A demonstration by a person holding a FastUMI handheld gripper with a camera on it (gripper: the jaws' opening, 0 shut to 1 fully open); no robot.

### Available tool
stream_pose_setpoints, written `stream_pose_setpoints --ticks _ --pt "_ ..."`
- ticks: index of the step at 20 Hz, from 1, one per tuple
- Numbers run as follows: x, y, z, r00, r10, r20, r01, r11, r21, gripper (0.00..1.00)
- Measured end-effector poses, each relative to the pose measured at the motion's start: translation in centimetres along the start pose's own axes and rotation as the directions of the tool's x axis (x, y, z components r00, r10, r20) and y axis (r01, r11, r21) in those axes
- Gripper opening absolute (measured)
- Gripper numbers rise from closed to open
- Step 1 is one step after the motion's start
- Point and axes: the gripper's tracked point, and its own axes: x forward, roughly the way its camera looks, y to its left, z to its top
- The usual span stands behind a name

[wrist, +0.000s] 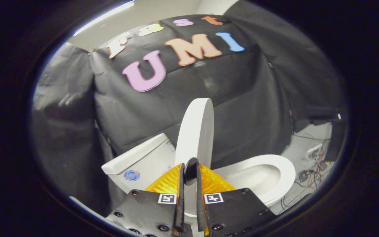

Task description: Open the toilet lid.

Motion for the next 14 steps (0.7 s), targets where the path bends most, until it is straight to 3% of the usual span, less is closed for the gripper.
stream_pose_setpoints --ticks 6,14 --pt "2.4 7.1 -0.9 0.978 0.186 -0.091 -0.2 0.964 -0.175 0.16" --pt "4.8 13.6 -3.6 0.944 0.285 -0.164 -0.315 0.927 -0.202 0.17"
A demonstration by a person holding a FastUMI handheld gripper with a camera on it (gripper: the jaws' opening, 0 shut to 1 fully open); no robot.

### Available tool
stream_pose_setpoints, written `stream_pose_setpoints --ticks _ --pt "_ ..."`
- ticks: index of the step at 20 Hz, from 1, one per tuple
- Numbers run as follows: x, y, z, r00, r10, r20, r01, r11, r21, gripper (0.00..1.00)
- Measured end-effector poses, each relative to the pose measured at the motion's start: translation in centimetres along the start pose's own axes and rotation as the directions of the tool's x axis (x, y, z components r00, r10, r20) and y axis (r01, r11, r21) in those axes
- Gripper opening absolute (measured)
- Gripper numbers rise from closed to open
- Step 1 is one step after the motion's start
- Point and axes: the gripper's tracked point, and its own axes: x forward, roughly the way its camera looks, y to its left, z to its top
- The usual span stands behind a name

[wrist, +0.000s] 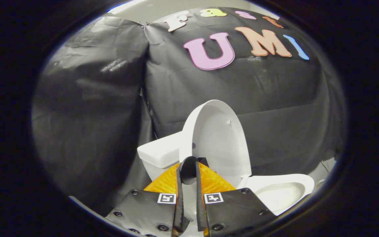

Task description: Open the toilet lid.

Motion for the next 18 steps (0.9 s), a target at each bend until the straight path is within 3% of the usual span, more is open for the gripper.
stream_pose_setpoints --ticks 6,9,15,18 --pt "-0.2 -0.1 0.1 1.0 -0.017 -0.004 0.017 1.0 -0.014 0.16" --pt "-0.2 0.1 0.2 1.0 -0.006 -0.007 0.006 1.0 0.0 0.29" --pt "-2.9 -2.1 5.2 0.993 -0.03 0.111 0.033 0.999 -0.03 0.7" --pt "-5.0 -5.0 8.1 0.988 -0.036 0.148 0.049 0.996 -0.08 0.7"
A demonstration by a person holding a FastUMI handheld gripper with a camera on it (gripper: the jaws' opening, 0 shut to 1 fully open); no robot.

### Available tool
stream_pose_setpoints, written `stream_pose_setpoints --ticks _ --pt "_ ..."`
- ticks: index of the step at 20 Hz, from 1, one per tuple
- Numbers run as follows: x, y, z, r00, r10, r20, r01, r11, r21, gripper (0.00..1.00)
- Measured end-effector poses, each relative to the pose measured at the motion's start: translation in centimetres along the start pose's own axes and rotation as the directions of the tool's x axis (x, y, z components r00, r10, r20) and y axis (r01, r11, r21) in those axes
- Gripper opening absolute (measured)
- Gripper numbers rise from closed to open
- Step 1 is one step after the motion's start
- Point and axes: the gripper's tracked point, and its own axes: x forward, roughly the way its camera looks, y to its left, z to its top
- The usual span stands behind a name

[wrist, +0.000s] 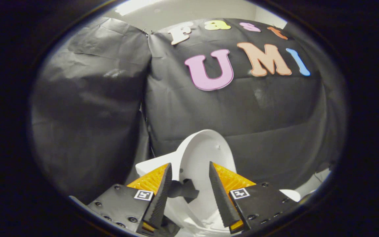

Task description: Open the toilet lid.

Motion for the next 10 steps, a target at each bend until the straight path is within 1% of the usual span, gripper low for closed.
stream_pose_setpoints --ticks 2,7,10 --pt "-1.0 -3.6 1.1 1.0 -0.029 0.005 0.029 0.999 -0.034 0.7" --pt "-5.1 -13.1 2.2 0.994 -0.109 0.026 0.109 0.994 -0.003 0.7" --pt "-8.1 -18.6 2.0 0.982 -0.19 0.024 0.19 0.982 -0.001 0.7"
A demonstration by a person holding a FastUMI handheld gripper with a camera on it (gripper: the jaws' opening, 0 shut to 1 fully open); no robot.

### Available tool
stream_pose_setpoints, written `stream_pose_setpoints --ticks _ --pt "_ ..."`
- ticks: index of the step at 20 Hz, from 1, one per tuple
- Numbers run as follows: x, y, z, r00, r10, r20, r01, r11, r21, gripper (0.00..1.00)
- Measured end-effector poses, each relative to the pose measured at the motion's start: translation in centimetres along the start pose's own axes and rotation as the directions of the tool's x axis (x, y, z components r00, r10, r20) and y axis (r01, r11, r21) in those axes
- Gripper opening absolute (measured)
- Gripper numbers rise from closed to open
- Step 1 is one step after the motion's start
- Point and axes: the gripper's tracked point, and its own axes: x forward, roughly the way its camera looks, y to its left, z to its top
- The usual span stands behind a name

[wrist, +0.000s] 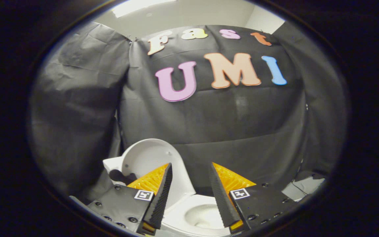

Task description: Open the toilet lid.

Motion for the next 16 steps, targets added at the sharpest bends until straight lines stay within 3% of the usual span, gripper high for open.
stream_pose_setpoints --ticks 3,7,16 --pt "-2.2 -4.4 -0.8 0.998 -0.065 -0.018 0.066 0.998 0.004 0.7" --pt "-4.9 -7.6 -1.1 0.997 -0.069 -0.017 0.068 0.998 -0.004 0.7" --pt "-9.9 -15.1 -1.8 0.976 -0.211 -0.058 0.205 0.974 -0.096 0.7"
